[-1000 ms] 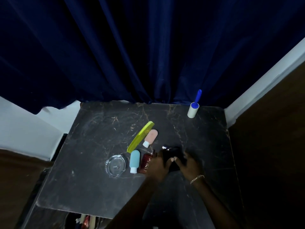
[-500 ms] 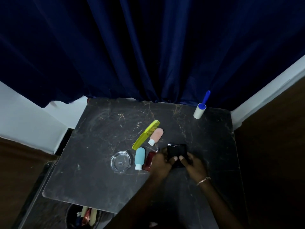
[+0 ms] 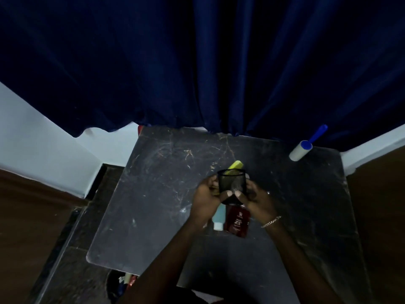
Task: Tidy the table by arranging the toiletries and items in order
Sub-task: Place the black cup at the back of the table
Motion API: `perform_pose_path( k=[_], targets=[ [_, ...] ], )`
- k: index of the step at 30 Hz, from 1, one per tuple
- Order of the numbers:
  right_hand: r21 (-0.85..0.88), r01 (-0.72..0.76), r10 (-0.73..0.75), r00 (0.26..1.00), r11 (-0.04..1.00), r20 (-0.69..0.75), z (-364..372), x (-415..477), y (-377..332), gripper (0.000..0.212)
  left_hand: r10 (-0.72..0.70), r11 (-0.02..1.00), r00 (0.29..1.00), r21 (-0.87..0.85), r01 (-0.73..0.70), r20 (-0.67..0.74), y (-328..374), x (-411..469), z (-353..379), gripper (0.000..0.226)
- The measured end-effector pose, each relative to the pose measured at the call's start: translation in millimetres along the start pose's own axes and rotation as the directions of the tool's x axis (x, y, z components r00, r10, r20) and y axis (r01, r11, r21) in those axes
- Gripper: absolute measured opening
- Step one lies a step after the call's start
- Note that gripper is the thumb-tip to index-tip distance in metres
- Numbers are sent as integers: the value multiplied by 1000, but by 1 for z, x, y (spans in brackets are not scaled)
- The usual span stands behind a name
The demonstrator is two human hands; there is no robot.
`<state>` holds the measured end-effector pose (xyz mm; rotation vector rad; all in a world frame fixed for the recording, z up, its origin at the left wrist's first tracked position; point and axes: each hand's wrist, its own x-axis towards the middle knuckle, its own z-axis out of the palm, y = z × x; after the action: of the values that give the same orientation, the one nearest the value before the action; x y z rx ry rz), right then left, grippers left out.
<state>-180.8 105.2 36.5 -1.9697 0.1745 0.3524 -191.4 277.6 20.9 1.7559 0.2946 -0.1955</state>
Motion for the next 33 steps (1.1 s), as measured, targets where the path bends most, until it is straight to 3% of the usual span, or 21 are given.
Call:
perform_pose_path(
  k=[4, 8, 16, 21, 27, 33],
  targets=[
    [5, 38, -38, 998, 999, 43, 55, 19, -28, 48, 3, 1000, 1000, 5, -3, 2, -11, 26, -68, 58],
    [39, 24, -28, 993, 999, 118, 109, 44, -52, 59, -13, 999, 1000, 29, 12, 26, -20, 49, -128, 66],
    [-30, 79, -77, 995, 996, 64, 204, 112, -94, 67, 63, 990, 998, 124, -61, -7, -27, 101, -219, 68],
    [-80, 142, -138, 989, 987, 52, 238, 150, -125, 63, 45, 982, 999, 185, -39, -29, -29, 140, -253, 73],
    [-226, 124, -108, 991, 966, 83, 269, 189, -142, 69, -8, 971, 999, 240, 18, -42, -36, 184, -274, 74],
    [-344, 32, 26, 986, 938, 163, 293, 228, -142, 68, -57, 957, 998, 285, 53, 5, -52, 217, -286, 81]
  ],
)
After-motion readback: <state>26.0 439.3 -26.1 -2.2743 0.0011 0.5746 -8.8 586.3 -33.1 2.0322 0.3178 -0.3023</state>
